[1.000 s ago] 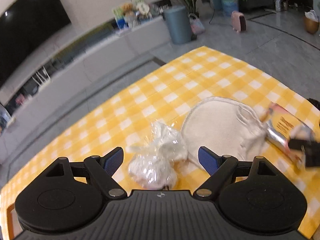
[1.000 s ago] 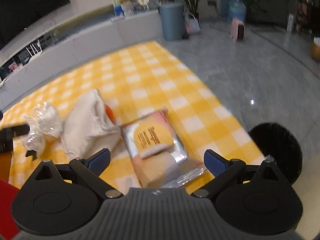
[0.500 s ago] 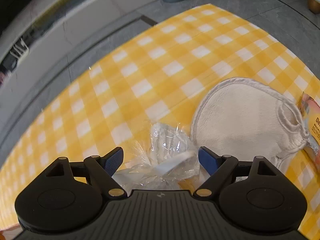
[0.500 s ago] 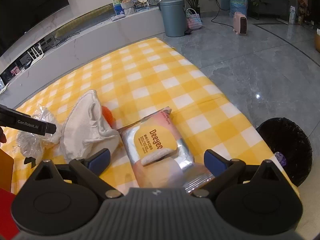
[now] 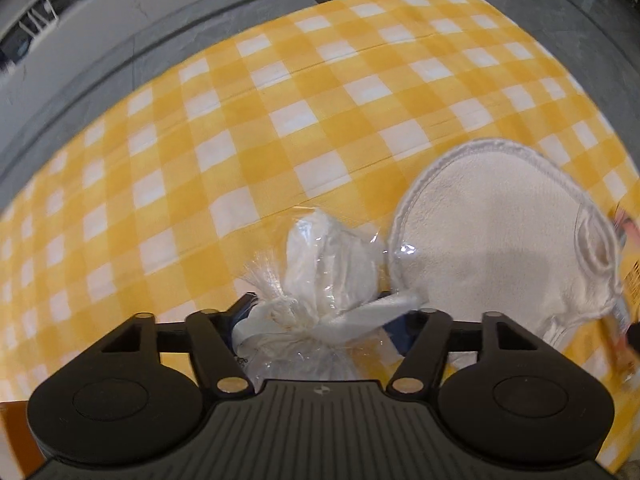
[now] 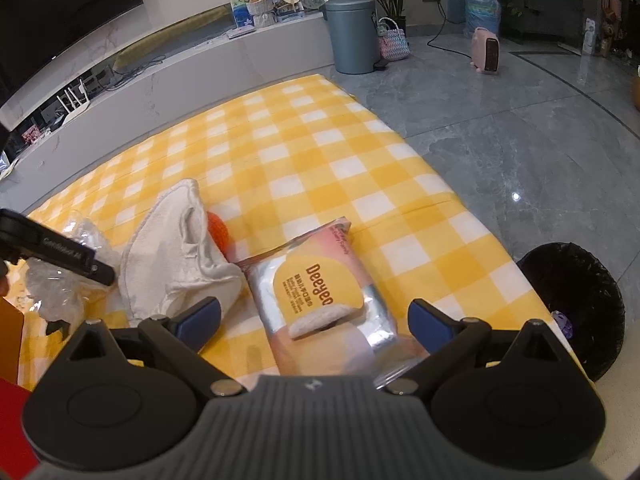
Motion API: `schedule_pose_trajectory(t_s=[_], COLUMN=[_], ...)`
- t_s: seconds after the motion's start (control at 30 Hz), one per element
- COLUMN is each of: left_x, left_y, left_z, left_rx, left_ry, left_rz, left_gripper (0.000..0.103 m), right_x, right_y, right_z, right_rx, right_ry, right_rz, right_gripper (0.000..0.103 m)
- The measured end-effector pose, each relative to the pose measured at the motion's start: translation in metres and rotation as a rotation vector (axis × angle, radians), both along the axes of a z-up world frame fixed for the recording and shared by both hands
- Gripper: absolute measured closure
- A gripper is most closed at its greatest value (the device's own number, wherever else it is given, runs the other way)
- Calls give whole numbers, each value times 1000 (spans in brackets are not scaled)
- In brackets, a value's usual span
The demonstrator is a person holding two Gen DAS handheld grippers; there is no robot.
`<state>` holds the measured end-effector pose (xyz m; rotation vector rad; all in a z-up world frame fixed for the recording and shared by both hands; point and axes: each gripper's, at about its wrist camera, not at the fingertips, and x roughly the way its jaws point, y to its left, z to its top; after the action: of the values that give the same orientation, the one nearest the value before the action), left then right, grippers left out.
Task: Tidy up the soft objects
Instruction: 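Close the left gripper on the ribbon-tied clear bag and lift it, then hold the ribbon bag up with the left gripper while the right gripper grasps the Deeyeo wipes pack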
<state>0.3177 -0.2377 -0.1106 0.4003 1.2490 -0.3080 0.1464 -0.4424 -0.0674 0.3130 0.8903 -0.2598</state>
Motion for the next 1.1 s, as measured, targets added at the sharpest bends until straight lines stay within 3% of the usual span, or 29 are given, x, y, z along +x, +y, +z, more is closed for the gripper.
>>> schedule_pose_trajectory(t_s=[0.2,0.27,0.43,0.57,0.73,0.93,1.03,1.1], left_x=[-10,-21,-63,-117,-161,-174,-179,-179], left_y=[3,3,15,12,-3,-1,0,-2], left_z=[22,45,110,135,115,76,65,60], left_rx=[16,7,-170,-278,-340,-422,-469,-453], left_ry=[-69,-158,-291,-340,-246,-163,-158,-178], left_rz=[5,6,68,-8,-112,-104,-149,-182], left_gripper=[33,33,33,33,33,33,33,33], right_x=[1,2,-2,-7,-6,-1,1,3], right_y=[-3,-5,-7,-10,-9,-2,-4,-3], right_z=[0,-3,-7,-7,-9,-15,-18,-20], right_rx=[-4,-6,-20,-9,-22,-63,-64,-74], right_ry=[1,11,37,36,53,80,89,95], right_rz=[-4,-8,-28,-44,-38,12,21,14], right_gripper=[5,5,5,5,5,3,3,3])
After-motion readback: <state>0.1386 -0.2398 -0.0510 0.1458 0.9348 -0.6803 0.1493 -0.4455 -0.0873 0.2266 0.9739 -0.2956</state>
